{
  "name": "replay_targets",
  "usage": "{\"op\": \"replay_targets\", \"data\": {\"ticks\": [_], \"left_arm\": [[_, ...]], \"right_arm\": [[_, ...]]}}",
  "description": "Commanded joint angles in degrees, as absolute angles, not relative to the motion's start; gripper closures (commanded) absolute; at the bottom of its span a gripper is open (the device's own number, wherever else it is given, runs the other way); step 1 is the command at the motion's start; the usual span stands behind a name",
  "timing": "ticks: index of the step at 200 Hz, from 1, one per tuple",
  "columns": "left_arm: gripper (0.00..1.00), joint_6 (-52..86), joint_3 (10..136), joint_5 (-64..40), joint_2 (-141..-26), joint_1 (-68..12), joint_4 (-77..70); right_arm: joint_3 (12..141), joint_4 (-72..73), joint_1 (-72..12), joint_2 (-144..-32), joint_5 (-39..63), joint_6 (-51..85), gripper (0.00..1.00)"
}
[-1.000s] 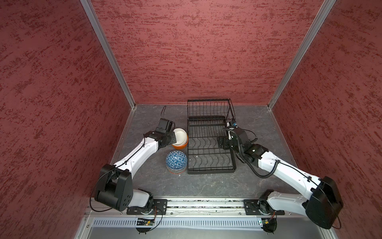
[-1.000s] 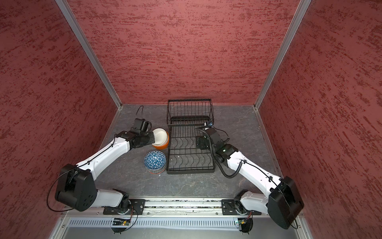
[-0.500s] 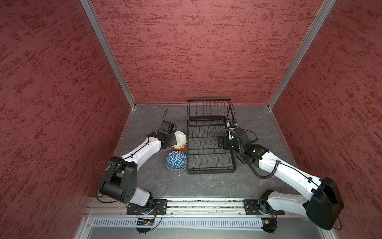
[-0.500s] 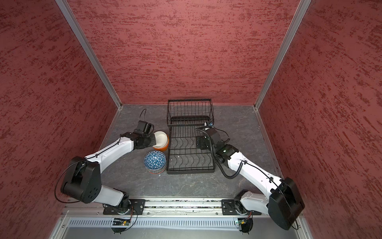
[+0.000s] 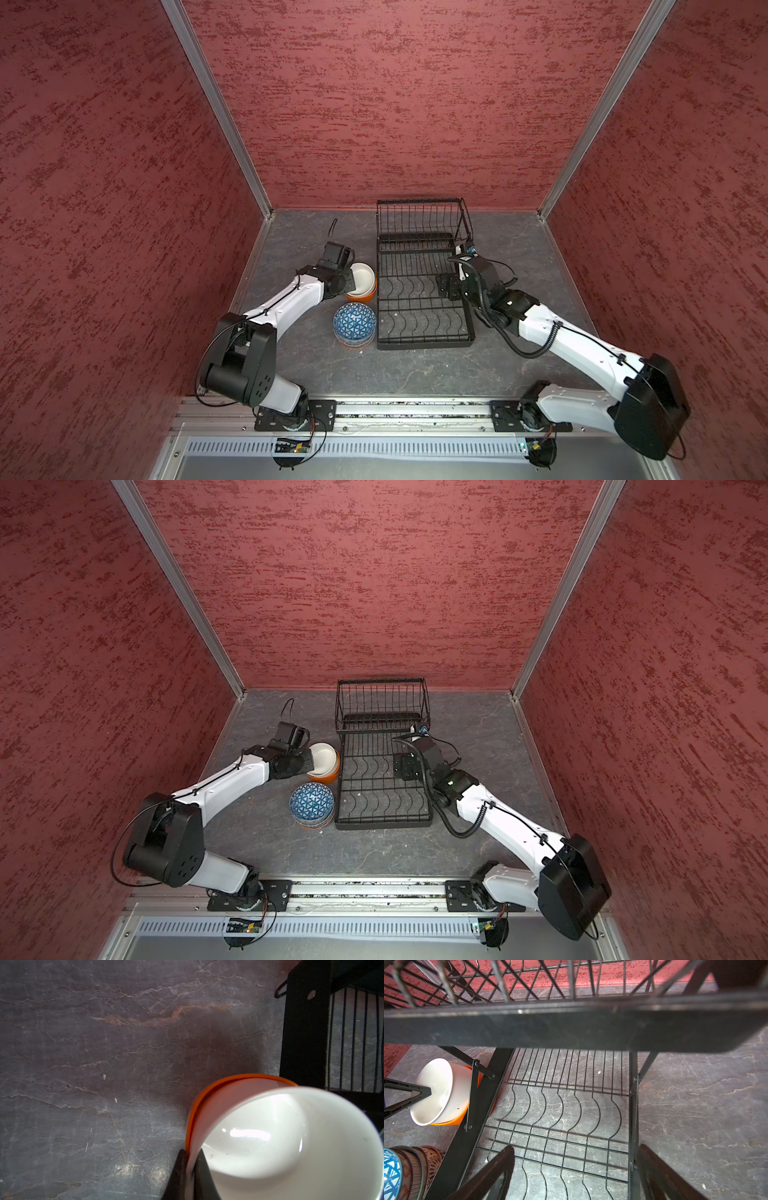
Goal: Load bowls into a dish rack
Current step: Place the bowl on a stack of bowls.
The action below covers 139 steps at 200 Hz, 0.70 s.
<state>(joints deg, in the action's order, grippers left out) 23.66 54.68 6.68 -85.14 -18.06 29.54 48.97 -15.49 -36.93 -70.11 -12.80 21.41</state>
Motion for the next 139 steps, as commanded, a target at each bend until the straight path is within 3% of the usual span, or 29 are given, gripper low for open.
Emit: {"op": "replay_targets", "data": {"ticks": [1,139], "left_arm": [[0.86,23.62,55.36,5.88,-84.32,-18.71,27.88],[0.56,22.46,57.28,8.15,-82.31,-18.76,31.16]], "right_arm": [[48.52,-13.99,-37.27,-70.22,-12.66,21.27,0.07],[49.0,-13.0,-37.26,-71.4,-11.87,21.04,0.07]]}}
